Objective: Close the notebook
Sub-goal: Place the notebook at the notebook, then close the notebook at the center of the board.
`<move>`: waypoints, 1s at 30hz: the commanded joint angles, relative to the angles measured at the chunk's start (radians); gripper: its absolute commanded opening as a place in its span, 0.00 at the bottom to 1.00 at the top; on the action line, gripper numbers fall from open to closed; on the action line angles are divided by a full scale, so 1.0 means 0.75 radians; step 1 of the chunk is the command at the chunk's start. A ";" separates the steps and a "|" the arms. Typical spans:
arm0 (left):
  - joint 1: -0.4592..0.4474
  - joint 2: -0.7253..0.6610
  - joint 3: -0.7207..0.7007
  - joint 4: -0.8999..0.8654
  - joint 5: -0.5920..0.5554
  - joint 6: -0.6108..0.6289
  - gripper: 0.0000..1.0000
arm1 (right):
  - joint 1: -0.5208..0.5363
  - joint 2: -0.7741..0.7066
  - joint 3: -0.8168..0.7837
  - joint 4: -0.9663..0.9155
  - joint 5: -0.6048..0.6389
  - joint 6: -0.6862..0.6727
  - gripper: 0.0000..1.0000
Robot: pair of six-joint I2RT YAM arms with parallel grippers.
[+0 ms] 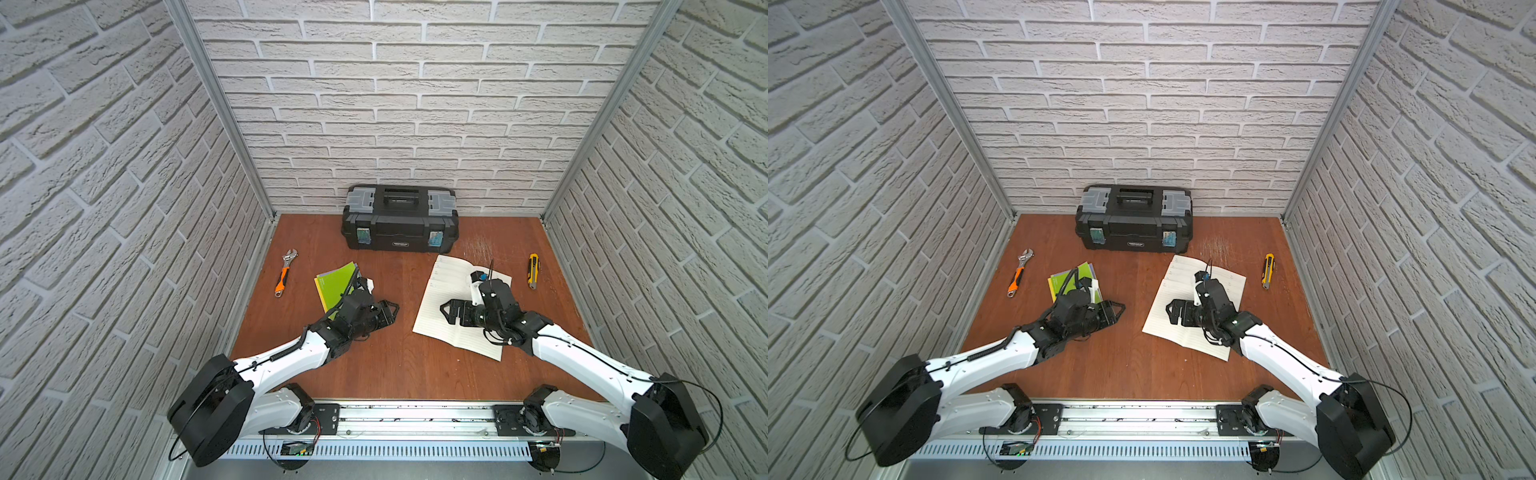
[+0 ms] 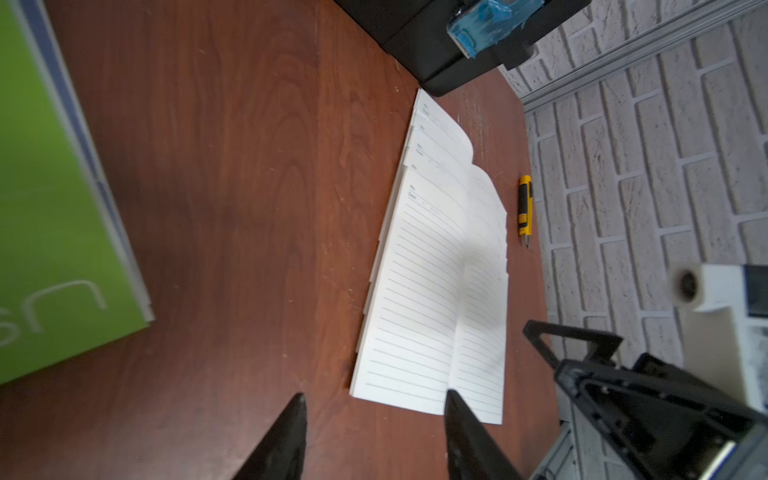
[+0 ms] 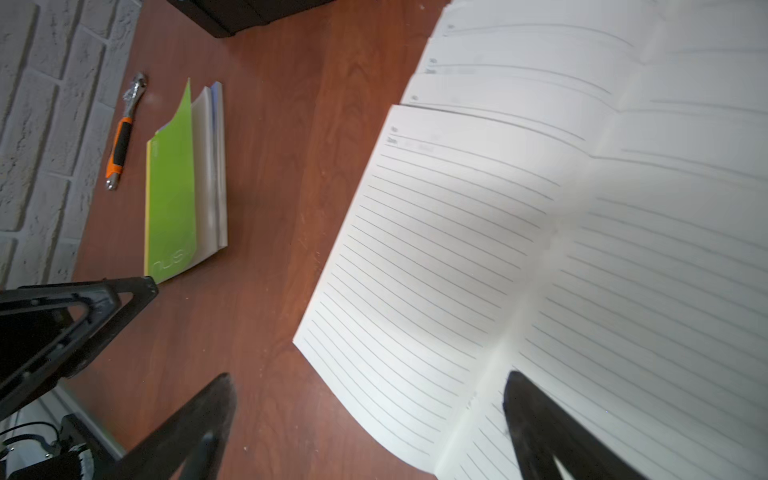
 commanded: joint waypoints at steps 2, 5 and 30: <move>-0.087 0.089 -0.042 0.335 -0.081 -0.216 0.52 | -0.026 -0.147 -0.079 -0.110 0.090 0.068 1.00; -0.155 0.113 -0.076 0.425 -0.147 -0.293 0.52 | -0.038 -0.252 -0.114 -0.174 0.120 0.094 1.00; -0.449 0.586 -0.095 0.905 -0.351 -0.644 0.51 | -0.088 -0.162 -0.270 -0.038 0.104 0.181 1.00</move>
